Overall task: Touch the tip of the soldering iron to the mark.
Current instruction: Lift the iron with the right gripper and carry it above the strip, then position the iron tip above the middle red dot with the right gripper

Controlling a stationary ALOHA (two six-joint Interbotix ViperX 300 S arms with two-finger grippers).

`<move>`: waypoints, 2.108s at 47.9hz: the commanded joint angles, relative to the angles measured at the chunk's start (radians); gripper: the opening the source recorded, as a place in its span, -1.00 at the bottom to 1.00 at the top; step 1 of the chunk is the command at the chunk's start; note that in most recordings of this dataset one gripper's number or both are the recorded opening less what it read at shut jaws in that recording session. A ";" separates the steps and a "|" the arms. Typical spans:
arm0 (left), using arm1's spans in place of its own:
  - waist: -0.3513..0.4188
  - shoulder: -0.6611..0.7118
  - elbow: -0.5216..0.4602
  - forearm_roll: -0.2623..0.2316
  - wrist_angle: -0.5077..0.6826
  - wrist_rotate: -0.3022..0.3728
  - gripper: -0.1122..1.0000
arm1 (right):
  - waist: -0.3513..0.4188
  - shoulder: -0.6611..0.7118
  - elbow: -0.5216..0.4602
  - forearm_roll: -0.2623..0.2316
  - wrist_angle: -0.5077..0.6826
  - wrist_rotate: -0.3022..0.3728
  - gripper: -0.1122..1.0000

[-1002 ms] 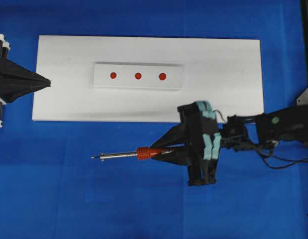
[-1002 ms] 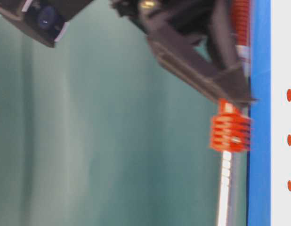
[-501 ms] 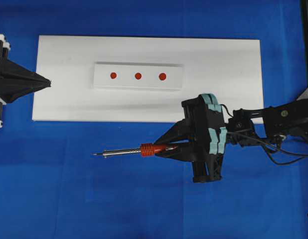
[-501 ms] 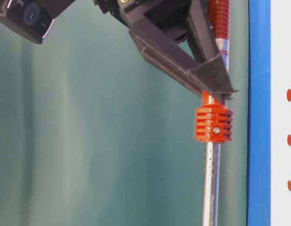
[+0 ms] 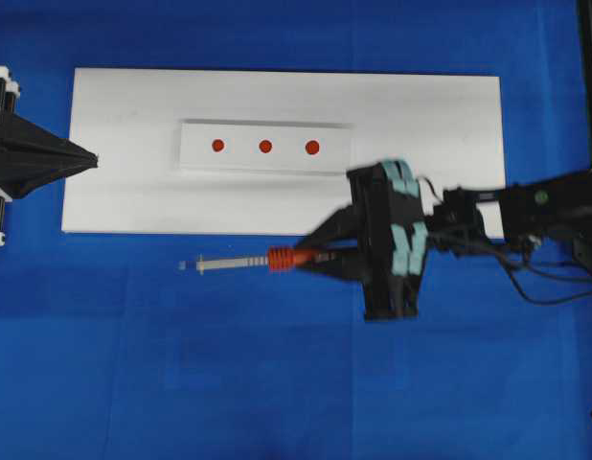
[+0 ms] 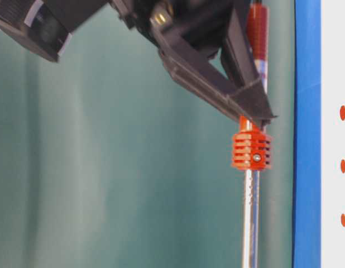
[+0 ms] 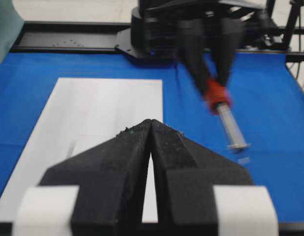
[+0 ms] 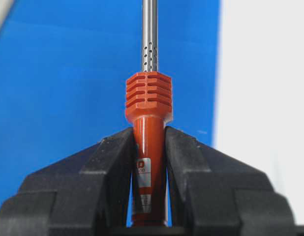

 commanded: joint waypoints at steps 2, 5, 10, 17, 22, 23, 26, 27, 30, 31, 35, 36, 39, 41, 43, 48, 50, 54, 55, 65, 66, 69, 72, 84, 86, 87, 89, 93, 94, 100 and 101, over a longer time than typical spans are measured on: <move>0.002 0.008 -0.008 0.000 -0.009 0.002 -0.80 | -0.061 -0.023 -0.023 -0.031 0.026 -0.032 -0.69; 0.002 0.008 -0.008 0.002 -0.009 0.002 -0.80 | -0.110 -0.023 -0.028 -0.044 0.046 -0.066 -0.69; 0.002 0.008 -0.008 0.002 -0.009 0.002 -0.80 | -0.184 -0.023 -0.034 -0.060 0.071 -0.109 -0.69; 0.002 0.009 -0.008 0.002 -0.009 0.002 -0.80 | -0.282 -0.023 -0.048 -0.091 0.115 -0.173 -0.69; 0.000 0.009 -0.008 0.002 -0.009 0.002 -0.80 | -0.334 -0.015 -0.074 -0.095 0.175 -0.207 -0.69; 0.000 0.009 -0.008 0.002 -0.009 0.002 -0.80 | -0.341 -0.012 -0.080 -0.095 0.186 -0.212 -0.69; 0.002 0.009 -0.006 0.002 -0.009 0.002 -0.80 | -0.356 -0.002 -0.098 -0.097 0.218 -0.230 -0.69; 0.000 0.009 -0.006 0.002 -0.009 0.002 -0.80 | -0.359 0.002 -0.104 -0.097 0.227 -0.235 -0.69; 0.002 0.011 -0.006 0.002 -0.009 0.003 -0.80 | -0.368 0.015 -0.126 -0.101 0.249 -0.250 -0.69; 0.000 0.009 -0.006 0.002 -0.009 0.002 -0.80 | -0.371 0.020 -0.130 -0.103 0.255 -0.256 -0.69; 0.002 0.011 -0.006 0.002 -0.009 0.003 -0.80 | -0.377 0.037 -0.153 -0.103 0.279 -0.273 -0.69; 0.002 0.011 -0.006 0.002 -0.009 0.003 -0.80 | -0.379 0.041 -0.160 -0.104 0.282 -0.278 -0.69; 0.002 0.011 -0.006 0.002 -0.009 0.003 -0.80 | -0.383 0.048 -0.169 -0.104 0.296 -0.281 -0.69; 0.002 0.011 -0.005 0.002 -0.009 0.003 -0.80 | -0.387 0.049 -0.172 -0.104 0.304 -0.281 -0.69; 0.000 0.011 -0.005 0.000 -0.009 0.003 -0.80 | -0.391 0.051 -0.170 -0.103 0.318 -0.281 -0.69; 0.000 0.009 -0.005 0.002 -0.009 0.003 -0.80 | -0.405 0.051 -0.172 -0.103 0.377 -0.281 -0.69; 0.000 0.009 -0.005 0.000 -0.009 0.003 -0.80 | -0.410 0.049 -0.172 -0.103 0.410 -0.281 -0.69; 0.002 0.011 -0.005 0.002 -0.009 0.005 -0.80 | -0.423 0.049 -0.173 -0.104 0.466 -0.276 -0.69; 0.002 0.011 -0.005 0.002 -0.009 0.005 -0.80 | -0.426 0.049 -0.173 -0.104 0.477 -0.276 -0.69; 0.002 0.011 -0.005 0.002 -0.009 0.005 -0.80 | -0.439 0.049 -0.176 -0.104 0.515 -0.278 -0.69; 0.003 0.011 -0.005 0.002 -0.009 0.005 -0.80 | -0.440 0.049 -0.178 -0.104 0.515 -0.279 -0.69; 0.003 0.009 -0.005 0.002 -0.011 0.005 -0.80 | -0.440 0.049 -0.179 -0.106 0.515 -0.279 -0.69; 0.005 0.011 -0.005 0.002 -0.009 0.005 -0.80 | -0.440 0.049 -0.183 -0.107 0.515 -0.279 -0.69; 0.012 0.009 -0.005 0.002 -0.009 0.005 -0.80 | -0.440 0.049 -0.184 -0.110 0.512 -0.279 -0.69; 0.012 0.011 -0.005 0.002 -0.009 0.003 -0.80 | -0.440 0.049 -0.184 -0.110 0.511 -0.279 -0.69; 0.012 0.011 -0.005 0.002 -0.011 0.003 -0.80 | -0.440 0.051 -0.184 -0.110 0.511 -0.279 -0.69; 0.014 0.011 -0.005 0.002 -0.009 0.003 -0.80 | -0.440 0.051 -0.184 -0.110 0.511 -0.279 -0.69; 0.014 0.011 -0.005 0.002 -0.009 0.003 -0.80 | -0.440 0.049 -0.184 -0.110 0.511 -0.278 -0.69; 0.014 0.011 -0.005 0.002 -0.009 0.003 -0.80 | -0.440 0.049 -0.184 -0.110 0.511 -0.278 -0.69; 0.014 0.009 -0.005 0.002 -0.009 0.003 -0.80 | -0.440 0.051 -0.184 -0.110 0.511 -0.278 -0.69; 0.014 0.011 -0.005 0.002 -0.009 0.003 -0.80 | -0.440 0.049 -0.184 -0.110 0.511 -0.278 -0.69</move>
